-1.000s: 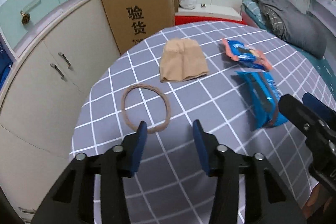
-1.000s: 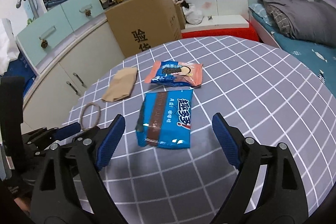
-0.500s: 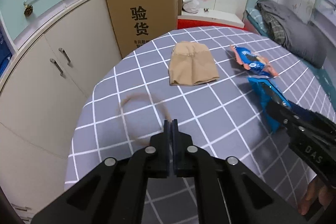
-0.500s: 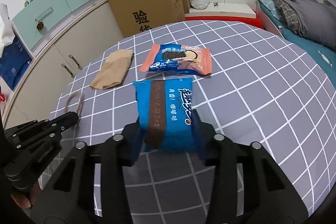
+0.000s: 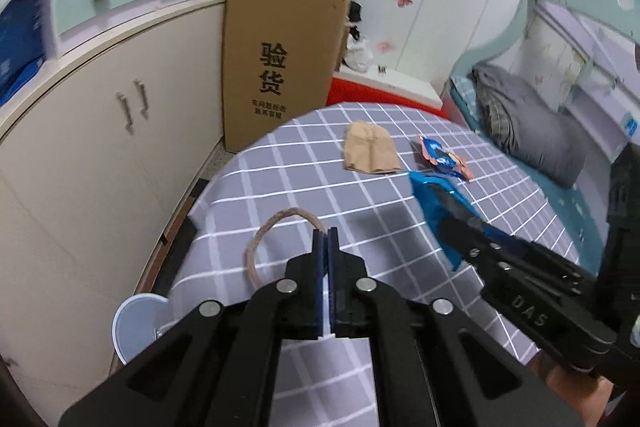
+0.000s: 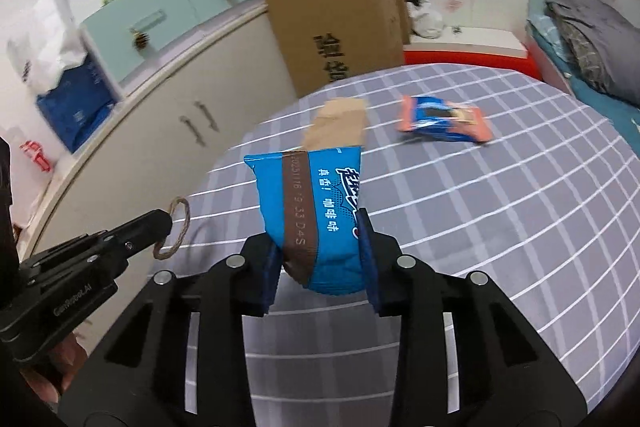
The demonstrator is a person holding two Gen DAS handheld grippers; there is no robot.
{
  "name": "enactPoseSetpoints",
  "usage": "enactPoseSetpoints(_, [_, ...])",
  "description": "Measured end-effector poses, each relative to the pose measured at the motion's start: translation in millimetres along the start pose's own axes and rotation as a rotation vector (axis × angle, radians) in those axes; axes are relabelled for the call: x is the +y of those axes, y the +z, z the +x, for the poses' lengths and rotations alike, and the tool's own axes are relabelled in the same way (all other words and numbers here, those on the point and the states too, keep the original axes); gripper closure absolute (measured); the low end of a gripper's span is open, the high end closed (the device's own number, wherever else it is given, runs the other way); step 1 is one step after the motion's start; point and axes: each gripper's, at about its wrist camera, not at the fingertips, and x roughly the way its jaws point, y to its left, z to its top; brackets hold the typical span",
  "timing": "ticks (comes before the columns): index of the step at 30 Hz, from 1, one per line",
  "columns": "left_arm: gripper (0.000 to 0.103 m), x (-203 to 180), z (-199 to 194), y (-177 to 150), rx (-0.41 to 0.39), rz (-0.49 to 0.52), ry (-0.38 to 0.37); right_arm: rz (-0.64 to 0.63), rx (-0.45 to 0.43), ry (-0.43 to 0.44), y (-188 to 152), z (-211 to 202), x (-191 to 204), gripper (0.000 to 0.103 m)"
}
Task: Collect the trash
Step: 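Carry the rubber band and Oreo pack to the wastebasket and release them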
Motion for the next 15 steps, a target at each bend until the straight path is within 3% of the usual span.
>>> enactPoseSetpoints(8, [0.101, 84.4, -54.8, -27.3, -0.059, -0.127, 0.056, -0.103, 0.060, 0.150, -20.7, 16.7, 102.9, 0.069])
enactPoseSetpoints(15, [0.101, 181.0, -76.7, -61.8, -0.048, -0.282, 0.172, -0.216, 0.165, 0.258, -51.1, 57.0, 205.0, 0.069])
